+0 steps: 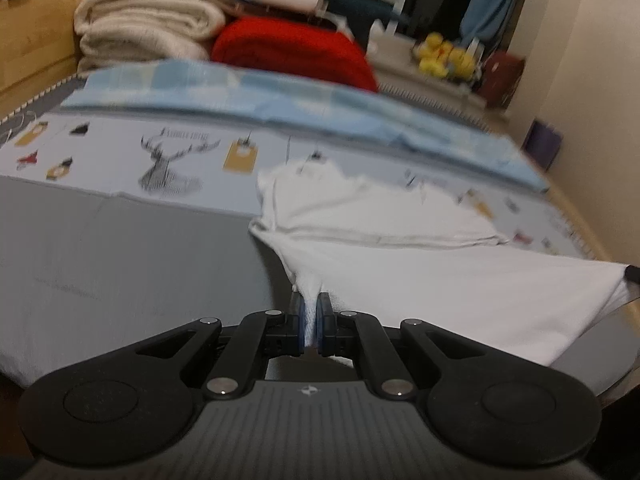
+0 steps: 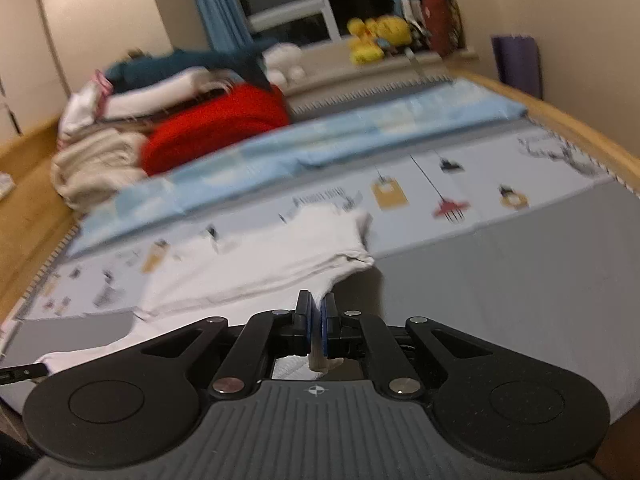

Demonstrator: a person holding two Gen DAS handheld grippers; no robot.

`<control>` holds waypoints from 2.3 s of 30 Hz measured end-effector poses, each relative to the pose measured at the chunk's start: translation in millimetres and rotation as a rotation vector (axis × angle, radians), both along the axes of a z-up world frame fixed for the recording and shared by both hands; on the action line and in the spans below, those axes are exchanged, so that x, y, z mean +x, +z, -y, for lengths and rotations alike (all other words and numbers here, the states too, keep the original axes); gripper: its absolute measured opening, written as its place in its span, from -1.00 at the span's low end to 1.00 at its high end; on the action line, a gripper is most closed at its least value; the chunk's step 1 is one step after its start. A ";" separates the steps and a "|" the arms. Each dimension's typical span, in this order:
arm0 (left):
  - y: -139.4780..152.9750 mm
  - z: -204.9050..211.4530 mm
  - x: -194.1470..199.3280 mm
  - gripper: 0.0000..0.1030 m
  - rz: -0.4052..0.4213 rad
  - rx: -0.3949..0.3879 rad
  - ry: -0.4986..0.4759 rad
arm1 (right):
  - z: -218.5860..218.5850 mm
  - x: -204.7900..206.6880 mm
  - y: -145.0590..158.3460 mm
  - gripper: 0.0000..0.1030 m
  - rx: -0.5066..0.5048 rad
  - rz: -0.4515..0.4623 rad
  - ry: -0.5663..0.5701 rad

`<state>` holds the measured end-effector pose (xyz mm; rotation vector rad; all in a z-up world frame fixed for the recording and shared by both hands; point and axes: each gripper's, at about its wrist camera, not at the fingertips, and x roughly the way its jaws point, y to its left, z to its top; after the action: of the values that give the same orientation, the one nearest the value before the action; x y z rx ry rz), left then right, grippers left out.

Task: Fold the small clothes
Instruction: 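Lift the hem with both grippers and fold it toward the collar, then open both grippers and release the folded hem onto the collar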

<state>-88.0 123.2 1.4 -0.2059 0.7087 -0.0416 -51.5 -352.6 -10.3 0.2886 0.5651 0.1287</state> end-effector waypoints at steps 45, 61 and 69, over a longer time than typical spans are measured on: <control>-79.3 -33.4 205.0 -0.87 -0.241 -0.032 0.033 | 3.6 182.5 -77.1 -0.94 -0.172 -0.240 -0.067; -69.9 -37.0 181.0 -0.56 -0.276 0.043 0.108 | 36.0 162.1 -72.1 -0.73 -0.186 -0.233 -0.163; -55.2 -15.0 178.5 -0.54 -0.253 0.090 0.064 | 40.9 151.4 -65.9 -0.73 -0.184 -0.226 -0.138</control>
<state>90.5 138.2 -53.9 -0.1482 0.9532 0.0785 99.9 -393.4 -76.2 0.1625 0.7739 -0.0907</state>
